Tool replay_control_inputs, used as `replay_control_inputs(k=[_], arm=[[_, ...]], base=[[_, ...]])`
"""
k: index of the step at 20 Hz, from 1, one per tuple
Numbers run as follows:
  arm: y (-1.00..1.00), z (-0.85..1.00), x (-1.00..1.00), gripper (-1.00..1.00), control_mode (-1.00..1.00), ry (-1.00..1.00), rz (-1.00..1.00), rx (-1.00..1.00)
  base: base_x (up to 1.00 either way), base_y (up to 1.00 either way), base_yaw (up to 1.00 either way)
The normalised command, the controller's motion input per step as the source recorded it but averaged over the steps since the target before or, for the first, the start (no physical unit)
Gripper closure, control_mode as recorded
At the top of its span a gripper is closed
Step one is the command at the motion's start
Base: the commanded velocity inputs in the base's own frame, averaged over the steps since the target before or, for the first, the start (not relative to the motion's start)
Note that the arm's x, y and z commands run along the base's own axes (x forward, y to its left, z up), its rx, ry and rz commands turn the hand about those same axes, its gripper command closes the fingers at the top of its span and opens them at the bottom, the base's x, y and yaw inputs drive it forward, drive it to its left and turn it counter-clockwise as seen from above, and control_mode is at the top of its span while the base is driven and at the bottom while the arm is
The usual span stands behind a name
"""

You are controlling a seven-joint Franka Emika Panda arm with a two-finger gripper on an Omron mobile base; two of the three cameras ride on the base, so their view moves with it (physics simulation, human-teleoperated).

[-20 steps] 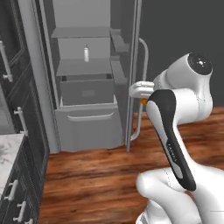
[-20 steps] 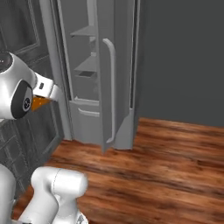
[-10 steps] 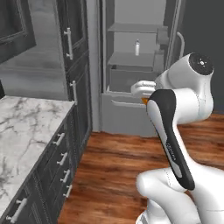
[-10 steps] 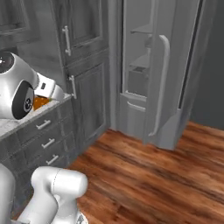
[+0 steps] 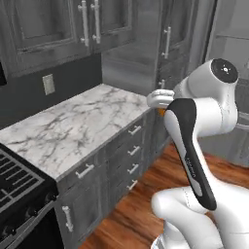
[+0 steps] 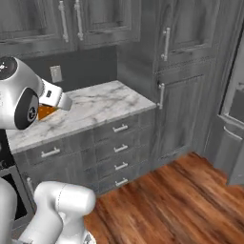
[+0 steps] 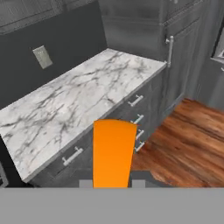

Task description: Pick the cheese from the fridge and the cheese grater from the cabinet and place them next to the salad bowl.

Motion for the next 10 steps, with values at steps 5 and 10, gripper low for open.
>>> replay_control_inputs(k=[5, 10], arm=[[0.0, 0.0, 0.0, 1.0, 1.0, 0.0, 0.0, 0.0], [0.0, 0.0, 0.0, 1.0, 1.0, 0.0, 0.0, 0.0]], base=[[-0.29, 0.3, 0.83], [-0.22, 0.46, 0.71]])
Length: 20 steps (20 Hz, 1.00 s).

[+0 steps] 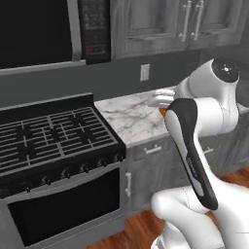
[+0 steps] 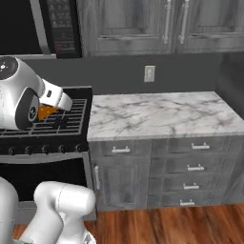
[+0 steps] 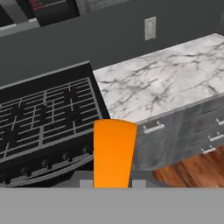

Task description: Pick the cheese from the fridge and the cheese grater from the cabinet and place them next to the salad bowl.

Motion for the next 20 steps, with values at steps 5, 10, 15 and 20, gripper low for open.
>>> replay_control_inputs(k=[5, 10, 15, 20], arm=[[0.0, 0.0, 0.0, 1.0, 1.0, 0.0, 0.0, 0.0], [0.0, 0.0, 0.0, 1.0, 1.0, 0.0, 0.0, 0.0], [0.0, 0.0, 0.0, 1.0, 1.0, 0.0, 0.0, 0.0], [0.0, 0.0, 0.0, 1.0, 1.0, 0.0, 0.0, 0.0]], base=[[-0.08, 0.52, 0.38], [0.0, 0.72, 0.13], [0.0, 0.85, 0.1], [0.0, 0.83, 0.1]])
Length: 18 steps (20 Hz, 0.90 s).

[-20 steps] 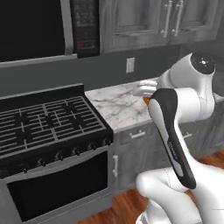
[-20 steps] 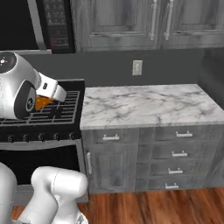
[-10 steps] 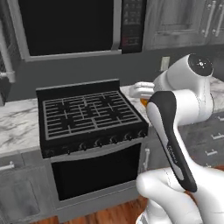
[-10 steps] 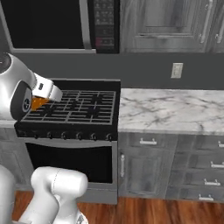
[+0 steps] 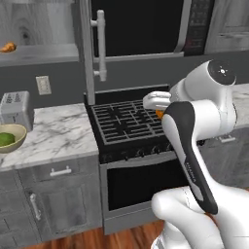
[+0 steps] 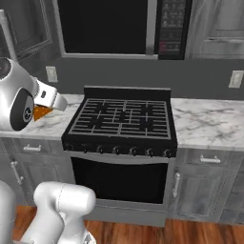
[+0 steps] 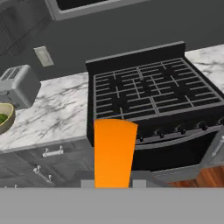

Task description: Pick the cheese from the fridge and the cheese grater from the cabinet and place them next to the salad bowl.

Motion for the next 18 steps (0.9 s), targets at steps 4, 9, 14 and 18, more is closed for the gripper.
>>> replay_control_inputs(k=[4, 9, 14, 18], arm=[[0.0, 0.0, 0.0, 1.0, 1.0, 0.0, 0.0, 0.0], [0.0, 0.0, 0.0, 1.0, 1.0, 0.0, 0.0, 0.0], [0.0, 0.0, 0.0, 1.0, 1.0, 0.0, 0.0, 0.0], [0.0, 0.0, 0.0, 1.0, 1.0, 0.0, 0.0, 0.0]], base=[[-0.02, 0.71, 0.1], [-0.23, 0.25, 0.02], [-0.33, 0.0, 0.0], [-0.23, 0.44, 0.01]])
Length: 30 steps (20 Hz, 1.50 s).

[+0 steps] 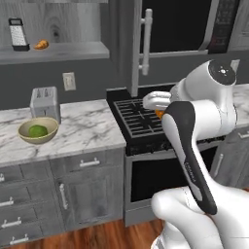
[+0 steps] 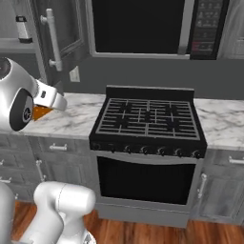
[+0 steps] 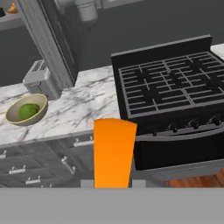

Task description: Pick the cheese from the fridge and the cheese grater from the cabinet and place them next to the salad bowl.

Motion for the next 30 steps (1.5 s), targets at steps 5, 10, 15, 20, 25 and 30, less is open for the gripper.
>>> replay_control_inputs(k=[5, 10, 15, 20, 25, 30], arm=[[0.0, 0.0, 0.0, 1.0, 1.0, 0.0, 0.0, 0.0], [0.0, 0.0, 0.0, 1.0, 1.0, 0.0, 0.0, 0.0], [0.0, 0.0, 0.0, 1.0, 1.0, 0.0, 0.0, 0.0], [0.0, 0.0, 0.0, 1.0, 1.0, 0.0, 0.0, 0.0], [0.0, 0.0, 0.0, 1.0, 1.0, 0.0, 0.0, 0.0], [0.0, 0.0, 0.0, 1.0, 1.0, 0.0, 0.0, 0.0]], base=[[-0.22, 0.64, 0.02], [-0.03, 0.64, 0.01], [0.33, 0.67, 0.04], [0.42, 0.69, 0.02], [0.51, 0.58, 0.05], [0.41, 0.38, 0.03]])
